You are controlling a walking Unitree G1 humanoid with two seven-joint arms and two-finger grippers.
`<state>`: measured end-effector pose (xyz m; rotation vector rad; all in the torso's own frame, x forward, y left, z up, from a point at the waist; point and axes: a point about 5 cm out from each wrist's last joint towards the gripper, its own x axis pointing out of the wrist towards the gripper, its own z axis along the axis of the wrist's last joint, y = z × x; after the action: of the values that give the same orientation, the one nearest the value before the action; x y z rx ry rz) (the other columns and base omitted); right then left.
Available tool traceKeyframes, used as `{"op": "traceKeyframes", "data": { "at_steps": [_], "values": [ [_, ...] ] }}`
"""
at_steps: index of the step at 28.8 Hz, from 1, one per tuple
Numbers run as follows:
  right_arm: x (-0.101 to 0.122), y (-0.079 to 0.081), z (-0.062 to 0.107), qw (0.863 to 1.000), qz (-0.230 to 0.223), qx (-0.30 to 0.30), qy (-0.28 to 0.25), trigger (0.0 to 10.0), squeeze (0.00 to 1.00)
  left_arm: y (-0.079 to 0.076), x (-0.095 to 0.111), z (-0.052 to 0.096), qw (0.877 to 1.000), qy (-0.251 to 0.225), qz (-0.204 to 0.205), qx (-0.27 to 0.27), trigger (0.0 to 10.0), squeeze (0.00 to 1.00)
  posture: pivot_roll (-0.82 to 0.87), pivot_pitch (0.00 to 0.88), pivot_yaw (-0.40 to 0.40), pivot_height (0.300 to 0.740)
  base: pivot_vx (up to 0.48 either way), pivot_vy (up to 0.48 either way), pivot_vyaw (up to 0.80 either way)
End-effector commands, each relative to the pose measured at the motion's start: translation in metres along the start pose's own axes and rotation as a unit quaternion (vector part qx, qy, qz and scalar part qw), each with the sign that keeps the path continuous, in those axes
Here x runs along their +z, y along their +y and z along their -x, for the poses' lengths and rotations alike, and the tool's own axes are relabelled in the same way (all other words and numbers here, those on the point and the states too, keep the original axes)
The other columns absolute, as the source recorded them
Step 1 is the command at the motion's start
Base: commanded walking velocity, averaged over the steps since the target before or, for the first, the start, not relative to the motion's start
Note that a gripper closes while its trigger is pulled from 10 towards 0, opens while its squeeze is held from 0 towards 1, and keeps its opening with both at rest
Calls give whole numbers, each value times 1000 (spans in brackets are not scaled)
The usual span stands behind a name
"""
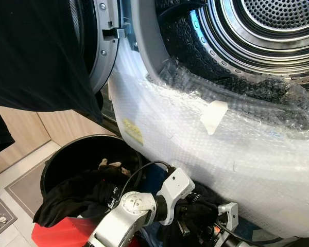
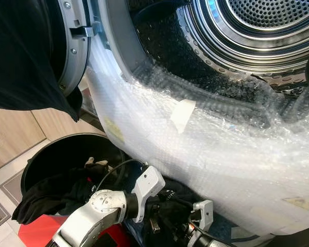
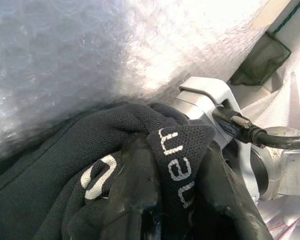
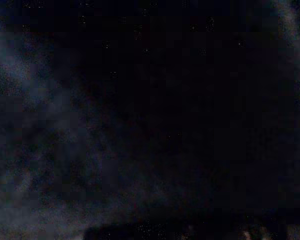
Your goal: Clothes washing
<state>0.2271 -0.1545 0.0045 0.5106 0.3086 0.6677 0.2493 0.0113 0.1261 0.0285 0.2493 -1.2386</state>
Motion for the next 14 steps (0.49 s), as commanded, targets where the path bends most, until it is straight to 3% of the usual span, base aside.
{"op": "traceKeyframes", "data": {
  "at_steps": [1, 14],
  "values": [
    [2, 0, -4, 1000, -2, -5, -8, 0, 0, -14, 12, -4, 999, -31, -5, -44, 0, 0, 87, 43, -18, 740, 0, 0, 0],
    [-5, 7, -3, 1000, -14, 9, -4, 0, 0, -14, 13, -2, 999, -29, -1, -44, 0, 0, 85, 53, -16, 740, 0, 0, 0]
  ]
}}
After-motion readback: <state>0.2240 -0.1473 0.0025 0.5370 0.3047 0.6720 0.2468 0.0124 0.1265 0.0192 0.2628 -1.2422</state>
